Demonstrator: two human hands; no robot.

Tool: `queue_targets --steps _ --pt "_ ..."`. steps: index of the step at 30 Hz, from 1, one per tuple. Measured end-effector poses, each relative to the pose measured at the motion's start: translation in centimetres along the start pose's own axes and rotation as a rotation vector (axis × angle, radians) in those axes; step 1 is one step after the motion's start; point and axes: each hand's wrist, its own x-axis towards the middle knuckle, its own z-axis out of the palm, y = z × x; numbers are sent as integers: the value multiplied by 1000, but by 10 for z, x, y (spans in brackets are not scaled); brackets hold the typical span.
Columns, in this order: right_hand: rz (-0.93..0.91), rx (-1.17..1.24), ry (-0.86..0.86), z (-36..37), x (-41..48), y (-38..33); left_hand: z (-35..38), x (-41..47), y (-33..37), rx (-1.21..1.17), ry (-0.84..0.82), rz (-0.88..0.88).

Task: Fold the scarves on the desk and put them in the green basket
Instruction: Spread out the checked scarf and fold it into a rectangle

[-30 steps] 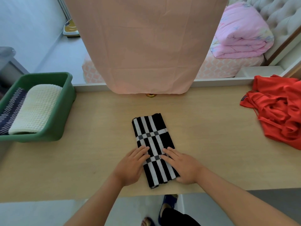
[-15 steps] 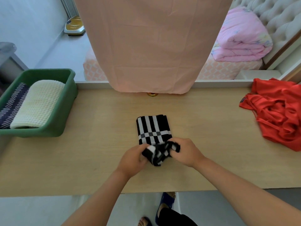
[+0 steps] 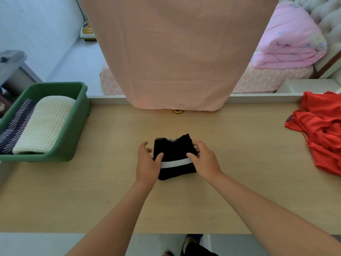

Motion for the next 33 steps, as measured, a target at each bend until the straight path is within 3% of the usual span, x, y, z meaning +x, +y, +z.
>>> queue_targets --steps 1,3,5,6,9,11,13,15,20,31,33 --pt "-5 -27 8 3 6 -1 2 3 -2 134 59 99" --pt "-7 -95 27 10 16 -2 6 10 -6 416 136 458" --pt "20 -164 58 15 25 -5 12 21 -12 594 76 732" --pt "-7 -249 82 17 28 -4 15 24 -13 662 -1 750" --pt "-358 -623 125 24 41 2 19 36 -15 787 -179 532" --pt "-507 -651 -15 27 49 6 19 48 -17 756 -247 398" --pt "-446 -619 -243 29 57 8 18 57 -15 701 -299 327" --pt "-377 -608 -357 30 65 14 16 63 -10 600 -349 250" --pt "-331 -614 -432 26 82 14 13 91 3 559 -329 130" --pt "-377 -521 -531 47 67 -11 -30 107 4 529 -761 -196" --pt "-367 -493 -547 58 59 -24 -42 99 -9 473 -780 -202"
